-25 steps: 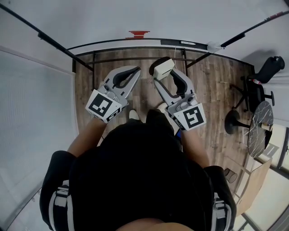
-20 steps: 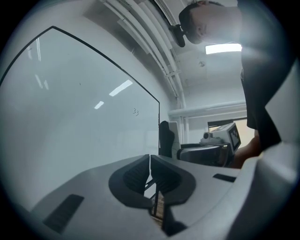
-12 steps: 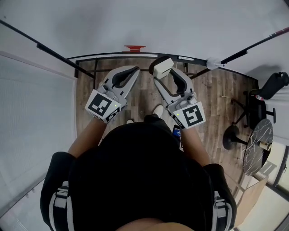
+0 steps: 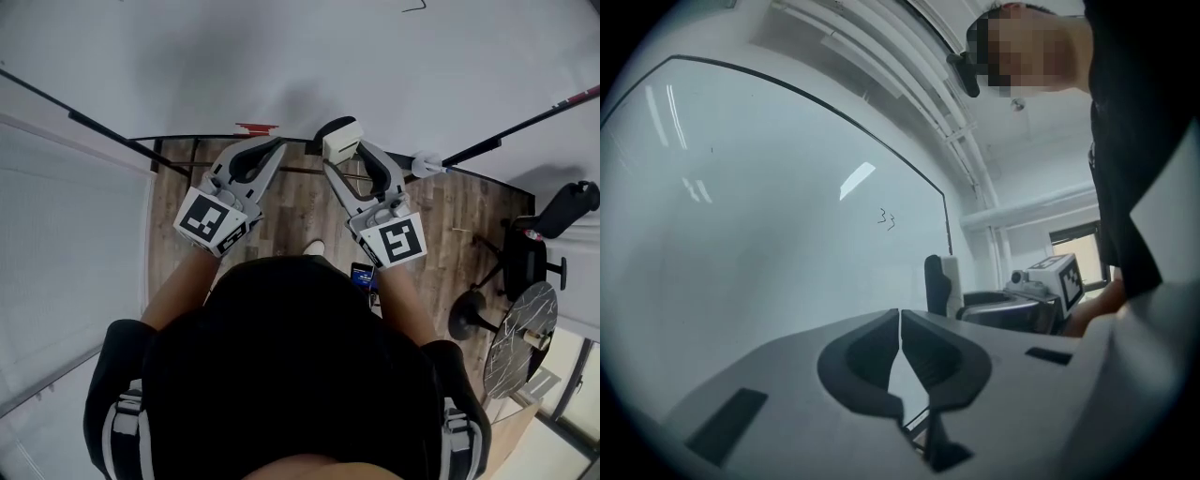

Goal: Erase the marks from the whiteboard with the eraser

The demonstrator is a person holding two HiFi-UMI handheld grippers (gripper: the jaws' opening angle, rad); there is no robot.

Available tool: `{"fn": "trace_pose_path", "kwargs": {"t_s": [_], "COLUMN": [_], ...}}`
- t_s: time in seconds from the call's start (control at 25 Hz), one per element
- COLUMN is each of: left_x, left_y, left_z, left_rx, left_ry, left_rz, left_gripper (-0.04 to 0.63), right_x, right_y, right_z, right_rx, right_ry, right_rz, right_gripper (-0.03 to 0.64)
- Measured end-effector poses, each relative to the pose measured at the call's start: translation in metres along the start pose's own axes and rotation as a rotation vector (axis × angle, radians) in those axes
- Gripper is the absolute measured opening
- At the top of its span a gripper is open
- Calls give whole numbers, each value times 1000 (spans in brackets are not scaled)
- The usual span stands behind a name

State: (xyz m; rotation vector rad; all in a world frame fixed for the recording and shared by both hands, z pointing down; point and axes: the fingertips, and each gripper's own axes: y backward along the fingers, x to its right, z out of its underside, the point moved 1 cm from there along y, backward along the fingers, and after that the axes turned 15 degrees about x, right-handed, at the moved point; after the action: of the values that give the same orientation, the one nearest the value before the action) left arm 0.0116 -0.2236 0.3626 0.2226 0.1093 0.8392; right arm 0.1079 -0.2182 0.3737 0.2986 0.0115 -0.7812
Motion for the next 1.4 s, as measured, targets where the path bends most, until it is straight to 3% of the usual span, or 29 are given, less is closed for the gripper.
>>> {"fn": "trace_pose_path", "kwargs": {"t_s": [0.16,0.36,0.68,1.12,1.4], "left_x": [-2,-9,-24,-34,-44], "left_y": [-4,-38,-77,-98,-88], "left_z": [-11,-29,-41,-45,-41], "left_rx": [23,43,50,79,87], "left_ry": [-19,-28,-35,-17,6], "left_rz": [-22,0,70,134,140], "left_gripper": [9,9,9,9,9], "right_x": [9,44,95,129,131], "right_y": [-11,-33,-67,-126,-145], "right_z": [-21,-61,-131,-226,-221], "right_rx": [-11,-66,-136,-295,-423], "right_ry": [127,429,848,1231,1317], "right_rz": [0,3,88,91,101], "right_gripper": [225,225,225,224,221]}}
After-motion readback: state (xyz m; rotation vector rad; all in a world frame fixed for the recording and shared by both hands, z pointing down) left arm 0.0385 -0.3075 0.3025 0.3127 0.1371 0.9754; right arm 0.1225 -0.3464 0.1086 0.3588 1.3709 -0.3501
